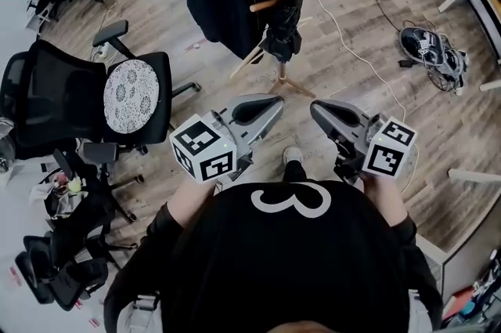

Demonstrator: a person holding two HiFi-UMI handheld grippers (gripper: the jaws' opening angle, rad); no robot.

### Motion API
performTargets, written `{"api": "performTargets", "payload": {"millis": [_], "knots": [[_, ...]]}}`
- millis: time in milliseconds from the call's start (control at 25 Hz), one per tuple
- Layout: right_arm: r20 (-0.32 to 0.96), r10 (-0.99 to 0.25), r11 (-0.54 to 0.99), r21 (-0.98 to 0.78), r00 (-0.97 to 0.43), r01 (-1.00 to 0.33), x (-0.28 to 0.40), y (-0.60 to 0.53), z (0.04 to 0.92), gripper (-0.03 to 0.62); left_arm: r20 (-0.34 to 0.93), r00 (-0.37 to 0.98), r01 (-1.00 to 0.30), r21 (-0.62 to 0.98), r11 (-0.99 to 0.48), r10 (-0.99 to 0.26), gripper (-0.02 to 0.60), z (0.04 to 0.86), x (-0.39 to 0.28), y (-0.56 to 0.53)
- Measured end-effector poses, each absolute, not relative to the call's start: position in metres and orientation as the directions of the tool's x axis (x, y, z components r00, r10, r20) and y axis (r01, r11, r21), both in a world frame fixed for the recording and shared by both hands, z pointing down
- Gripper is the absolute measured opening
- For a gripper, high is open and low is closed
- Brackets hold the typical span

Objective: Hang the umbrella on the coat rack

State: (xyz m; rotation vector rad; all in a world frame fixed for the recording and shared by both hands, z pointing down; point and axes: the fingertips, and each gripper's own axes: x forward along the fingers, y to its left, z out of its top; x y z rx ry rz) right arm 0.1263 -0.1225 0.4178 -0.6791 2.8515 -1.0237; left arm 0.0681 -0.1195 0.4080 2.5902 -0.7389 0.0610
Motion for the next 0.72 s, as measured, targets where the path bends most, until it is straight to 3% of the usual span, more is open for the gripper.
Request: {"api": "performTargets", "payload": {"millis": [400, 720], "knots": [[0.038, -0.436, 0.760, -0.519, -0.899, -0.390, 0.098, -0.037, 0.360, 0.026, 0.147, 0.882, -0.470, 0.340, -0.815, -0.447, 0.017, 0.357, 0.052, -0.026], [0.026, -0.421, 0.792, -0.477, -0.907, -0.381, 0.083, 0.006, 0.340, 0.026, 0.161, 0.857, -0.516, 0.273, -0.812, -0.490, 0.017, 0.345, 0.038, 0.010]]}}
